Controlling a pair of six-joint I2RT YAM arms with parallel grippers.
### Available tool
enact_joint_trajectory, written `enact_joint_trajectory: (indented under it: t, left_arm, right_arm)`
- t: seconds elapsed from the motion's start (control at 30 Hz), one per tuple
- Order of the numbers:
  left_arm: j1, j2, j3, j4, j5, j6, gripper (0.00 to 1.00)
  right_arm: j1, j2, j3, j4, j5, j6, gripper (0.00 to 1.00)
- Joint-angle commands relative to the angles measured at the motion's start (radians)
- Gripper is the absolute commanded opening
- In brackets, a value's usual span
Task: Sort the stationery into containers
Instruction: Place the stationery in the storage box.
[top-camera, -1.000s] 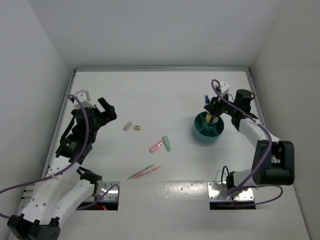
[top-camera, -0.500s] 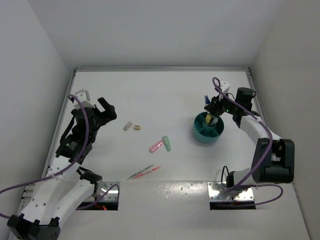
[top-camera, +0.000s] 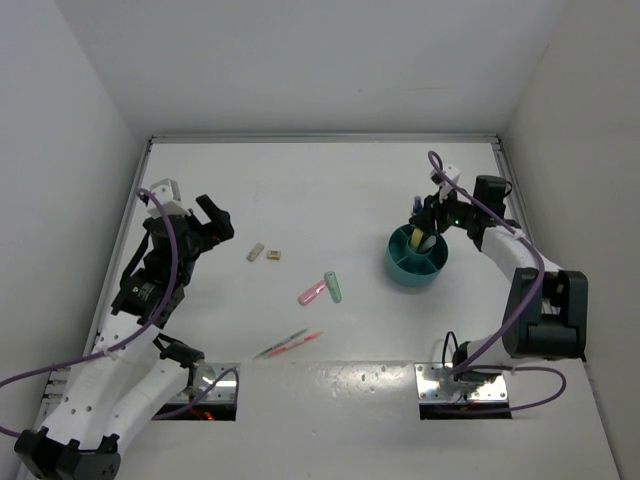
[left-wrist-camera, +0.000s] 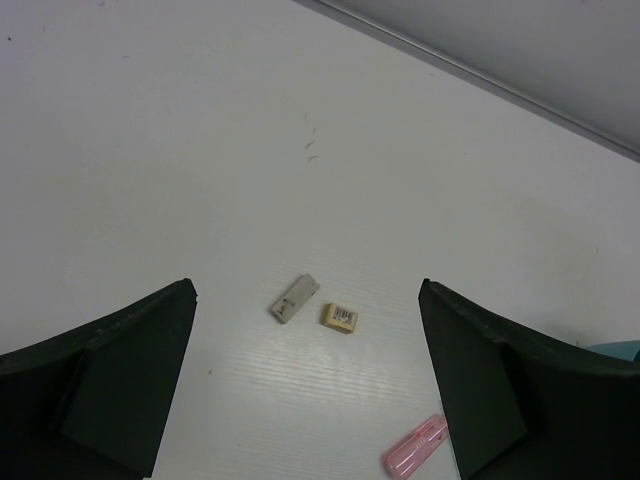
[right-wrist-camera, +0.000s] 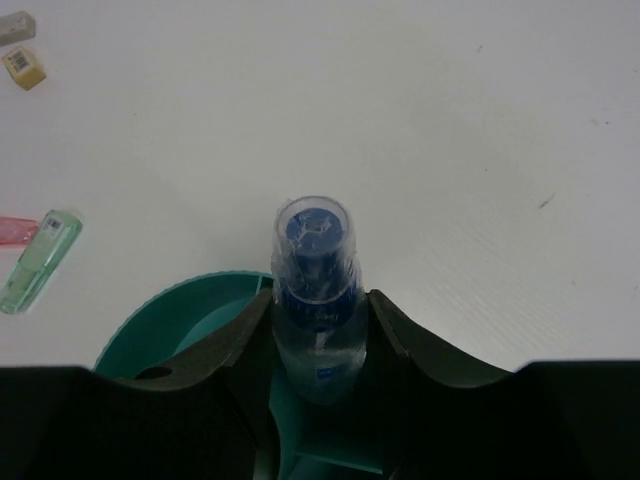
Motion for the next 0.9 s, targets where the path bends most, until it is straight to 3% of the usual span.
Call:
enact_joint_trajectory:
  t: [0.0,0.23,0.37,0.47,0.5,0.57,0.6,0.63,0.73,0.8,0.83,0.87]
  left_arm:
    - [0.009,-0.003,0.003,0.04,0.007,0.017,1.0]
    - [0.009,-0.003,0.003,0.04,0.007,0.017,1.0]
    - [0.009,-0.003,-0.006,0.04,0.039,0.027,0.96]
    - [0.009,0.006,-0.016,0.074,0.116,0.046,0.76]
    - [0.009,0.015,-0.026,0.074,0.133,0.057,0.62]
    - [0.009,0.042,-0.026,0.087,0.171,0.057,0.43]
    - [0.009,0.056,-0.026,0.087,0.171,0.068,0.25]
    - [0.009,0.073,-0.026,0.087,0.18,0.068,0.2]
    - [0.009,0.185,-0.025,0.087,0.217,0.082,0.18]
    - [0.009,0.263,0.004,0.057,0.309,0.118,0.32]
    - [0.009,0.342,0.015,0.046,0.355,0.134,0.49]
    - [0.009,0.381,0.024,0.037,0.413,0.178,0.54]
  right_arm:
    - [-0.008,-0.002,0.045,0.005,-0.076,-0.027,0.41]
    - [-0.017,-0.011,0.045,-0.014,-0.095,-0.048,0.5]
    - [-0.017,-0.065,0.066,-0.041,-0.116,-0.057,0.5]
    - [-0.026,-0.126,0.088,-0.066,-0.139,-0.028,0.53]
    - [-0.026,-0.167,0.088,-0.066,-0.139,-0.007,0.54]
    - [-0.026,-0.203,0.111,-0.042,-0.165,0.063,0.61]
    - [-0.014,-0.215,0.12,-0.041,-0.165,0.085,0.63]
    - [-0.003,-0.224,0.142,-0.064,-0.179,0.098,0.65]
    - [-0.003,-0.234,0.175,-0.11,-0.259,0.148,0.65]
    - [0.008,-0.2,0.214,-0.184,-0.297,0.132,0.23]
    - [0.018,-0.185,0.275,-0.236,-0.297,0.107,0.0]
    - [0.028,-0.15,0.31,-0.384,-0.309,0.066,0.0]
